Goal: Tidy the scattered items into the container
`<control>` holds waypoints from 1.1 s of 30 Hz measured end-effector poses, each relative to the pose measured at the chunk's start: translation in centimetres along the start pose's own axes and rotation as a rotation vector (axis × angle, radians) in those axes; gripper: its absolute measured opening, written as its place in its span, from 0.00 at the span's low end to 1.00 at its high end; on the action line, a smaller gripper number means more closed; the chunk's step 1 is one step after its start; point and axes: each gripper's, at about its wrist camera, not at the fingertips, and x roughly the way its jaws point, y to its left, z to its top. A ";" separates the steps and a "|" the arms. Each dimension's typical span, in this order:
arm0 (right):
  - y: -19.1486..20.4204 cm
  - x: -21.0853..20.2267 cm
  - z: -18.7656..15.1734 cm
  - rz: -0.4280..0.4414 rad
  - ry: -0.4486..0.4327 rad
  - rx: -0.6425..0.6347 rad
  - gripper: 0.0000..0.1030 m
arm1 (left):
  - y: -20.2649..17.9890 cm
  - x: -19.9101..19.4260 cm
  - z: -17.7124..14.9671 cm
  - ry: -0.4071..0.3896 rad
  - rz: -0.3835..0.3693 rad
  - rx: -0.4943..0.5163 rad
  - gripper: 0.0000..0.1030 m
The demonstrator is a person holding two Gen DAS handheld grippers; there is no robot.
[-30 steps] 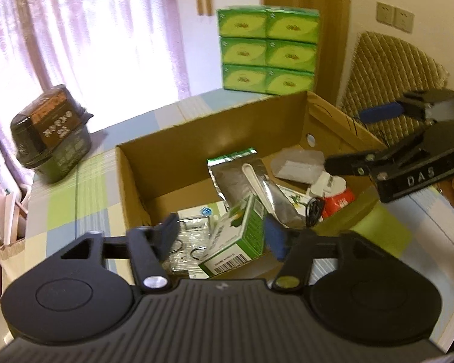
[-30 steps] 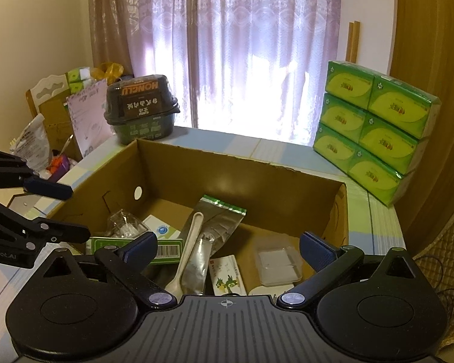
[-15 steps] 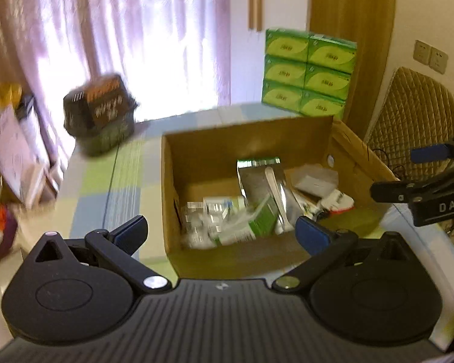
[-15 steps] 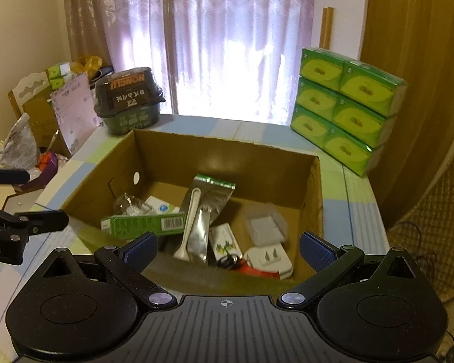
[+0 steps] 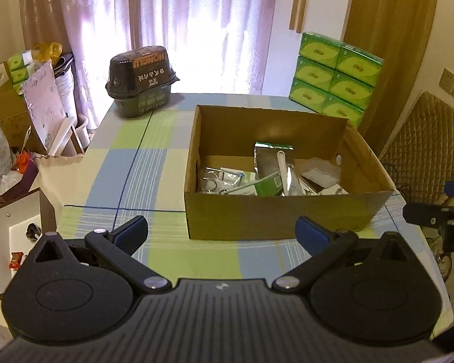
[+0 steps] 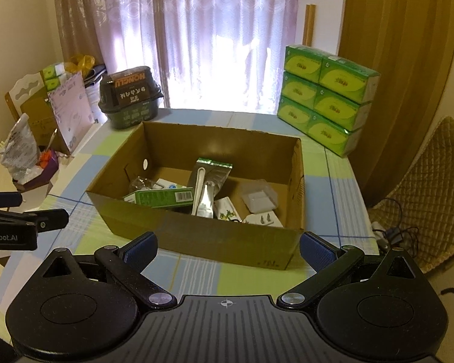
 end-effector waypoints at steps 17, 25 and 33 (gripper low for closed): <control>0.9 -3.9 -0.9 -0.006 -0.032 0.008 1.00 | -1.2 -2.7 -1.0 -0.022 0.047 0.027 0.99; 0.5 -3.9 -1.0 -0.003 -0.030 0.016 1.00 | -1.1 -2.4 -1.2 -0.009 0.056 0.013 0.99; 0.1 -3.3 -1.7 -0.003 -0.017 0.031 1.00 | -1.3 -2.5 -1.7 -0.035 0.062 0.018 0.99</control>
